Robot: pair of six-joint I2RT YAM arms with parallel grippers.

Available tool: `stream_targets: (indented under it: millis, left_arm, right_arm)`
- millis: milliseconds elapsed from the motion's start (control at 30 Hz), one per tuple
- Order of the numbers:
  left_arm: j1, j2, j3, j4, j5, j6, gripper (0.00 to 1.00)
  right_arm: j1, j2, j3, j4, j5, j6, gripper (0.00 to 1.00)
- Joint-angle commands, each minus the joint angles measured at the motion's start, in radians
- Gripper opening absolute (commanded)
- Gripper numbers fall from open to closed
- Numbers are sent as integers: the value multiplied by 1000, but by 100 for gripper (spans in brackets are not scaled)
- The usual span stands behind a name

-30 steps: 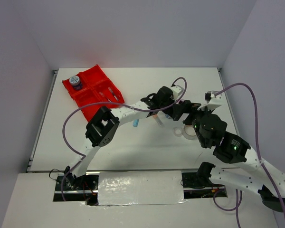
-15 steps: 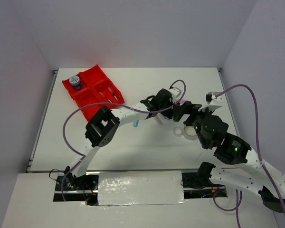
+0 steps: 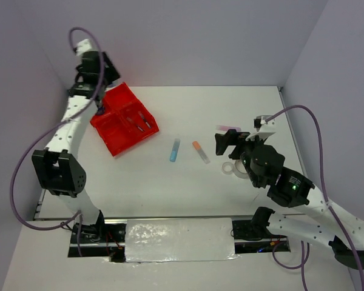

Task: Sort the stationery into containers
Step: Place the stationery in the storage box.

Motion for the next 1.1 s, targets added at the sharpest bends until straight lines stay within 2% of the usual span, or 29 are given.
stream_targets:
  millis: [0, 100, 267, 733, 1067]
  left_arm:
    - [146, 14, -35, -185, 100, -111, 0]
    - [261, 56, -23, -188, 174, -114, 0]
    - [345, 141, 30, -187, 306, -114, 0]
    - [351, 342, 187, -241, 268, -135, 0]
    - [355, 376, 167, -247, 248, -143, 1]
  right_arm:
    - [-4, 27, 5, 59, -23, -30, 100]
    - [-7, 47, 3, 66, -34, -39, 100]
    - [-10, 76, 5, 78, -57, -53, 100]
    - [-17, 112, 6, 90, -100, -58, 100]
    - [-17, 121, 3, 96, -108, -53, 100]
